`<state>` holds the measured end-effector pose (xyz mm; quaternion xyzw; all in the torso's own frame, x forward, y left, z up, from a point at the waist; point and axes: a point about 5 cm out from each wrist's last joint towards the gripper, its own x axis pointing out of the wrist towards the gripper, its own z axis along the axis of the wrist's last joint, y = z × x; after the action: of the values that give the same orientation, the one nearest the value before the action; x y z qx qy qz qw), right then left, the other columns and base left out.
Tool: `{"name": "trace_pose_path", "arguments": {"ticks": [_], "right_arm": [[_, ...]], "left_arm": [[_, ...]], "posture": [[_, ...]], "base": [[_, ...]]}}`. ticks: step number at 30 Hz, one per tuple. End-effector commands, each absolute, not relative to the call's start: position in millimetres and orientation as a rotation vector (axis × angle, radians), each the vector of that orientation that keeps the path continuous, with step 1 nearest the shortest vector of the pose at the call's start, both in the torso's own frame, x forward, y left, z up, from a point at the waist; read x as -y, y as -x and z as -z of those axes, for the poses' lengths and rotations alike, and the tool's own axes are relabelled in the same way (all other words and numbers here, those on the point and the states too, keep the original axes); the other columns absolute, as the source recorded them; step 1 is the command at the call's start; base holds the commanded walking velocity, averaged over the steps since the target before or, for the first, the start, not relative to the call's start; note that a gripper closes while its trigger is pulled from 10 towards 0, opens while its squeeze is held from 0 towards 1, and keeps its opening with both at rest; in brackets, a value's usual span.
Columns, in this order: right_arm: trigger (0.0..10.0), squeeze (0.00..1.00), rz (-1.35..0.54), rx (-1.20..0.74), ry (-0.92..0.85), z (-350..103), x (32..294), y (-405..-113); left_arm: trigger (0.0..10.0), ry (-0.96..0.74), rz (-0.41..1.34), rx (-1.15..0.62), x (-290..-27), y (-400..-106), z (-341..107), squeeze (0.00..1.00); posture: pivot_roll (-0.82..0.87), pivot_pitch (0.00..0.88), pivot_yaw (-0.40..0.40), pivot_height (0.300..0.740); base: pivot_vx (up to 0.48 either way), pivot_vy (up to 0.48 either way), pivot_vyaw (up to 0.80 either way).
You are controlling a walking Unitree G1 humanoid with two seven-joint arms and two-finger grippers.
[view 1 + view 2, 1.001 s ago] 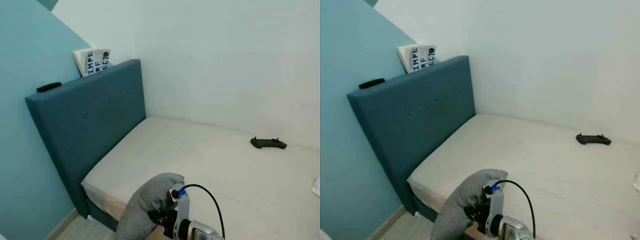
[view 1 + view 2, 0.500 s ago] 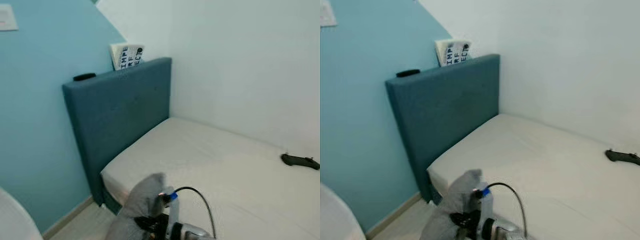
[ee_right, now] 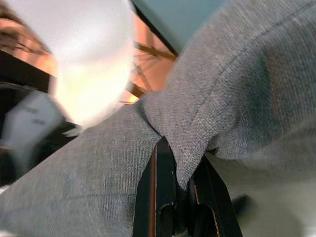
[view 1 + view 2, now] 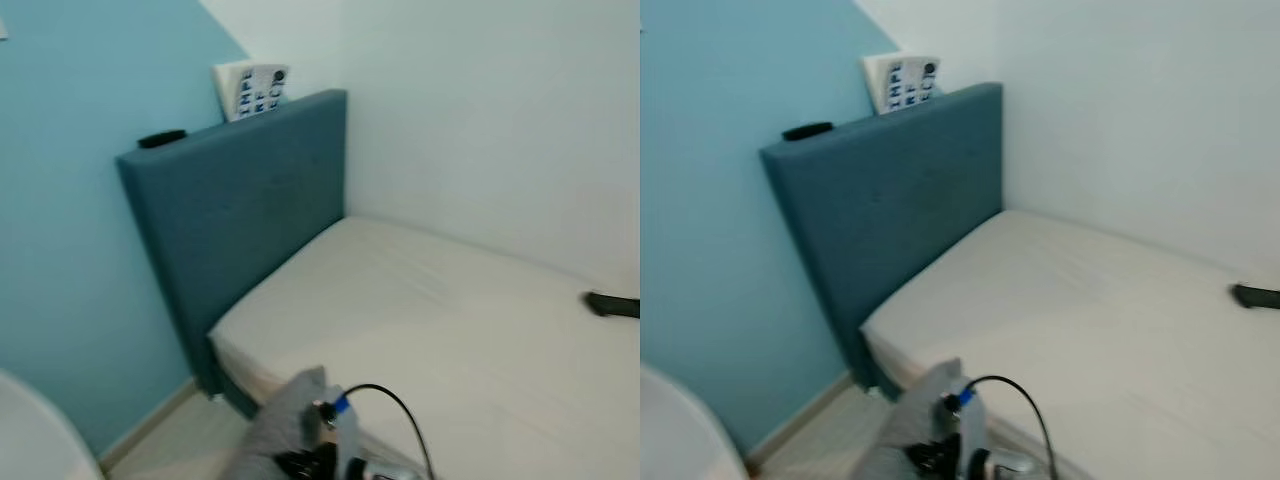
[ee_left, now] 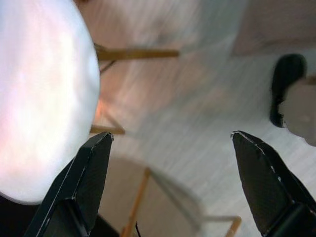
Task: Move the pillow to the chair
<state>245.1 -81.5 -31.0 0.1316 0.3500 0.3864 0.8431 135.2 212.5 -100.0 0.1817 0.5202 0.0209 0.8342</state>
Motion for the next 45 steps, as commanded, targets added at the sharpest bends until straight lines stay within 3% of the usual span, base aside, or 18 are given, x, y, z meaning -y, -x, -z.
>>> {"name": "trace_pose_path", "arguments": {"ticks": [1,12,45], "right_arm": [[10.0,0.0,-0.763,-0.764,-0.246,37,85,-241],[10.0,0.0,-0.5,-0.946,-0.256,71,120,-202],[10.0,0.0,-0.525,-0.94,-0.245,70,113,-204]], "left_arm": [[10.0,-0.404,-0.038,-1.099,-213,-134,100,0.0],[10.0,-0.384,-0.045,-1.094,-213,-133,100,0.0],[10.0,-0.28,-0.053,-1.114,-211,-130,102,0.0]], "posture": [[-0.01,0.0,-0.009,0.74],[0.0,0.0,-0.008,0.74],[0.01,0.0,-0.018,0.74]], "base": [[0.0,0.0,0.6],[0.0,0.0,0.6],[0.0,0.0,0.6]]}}
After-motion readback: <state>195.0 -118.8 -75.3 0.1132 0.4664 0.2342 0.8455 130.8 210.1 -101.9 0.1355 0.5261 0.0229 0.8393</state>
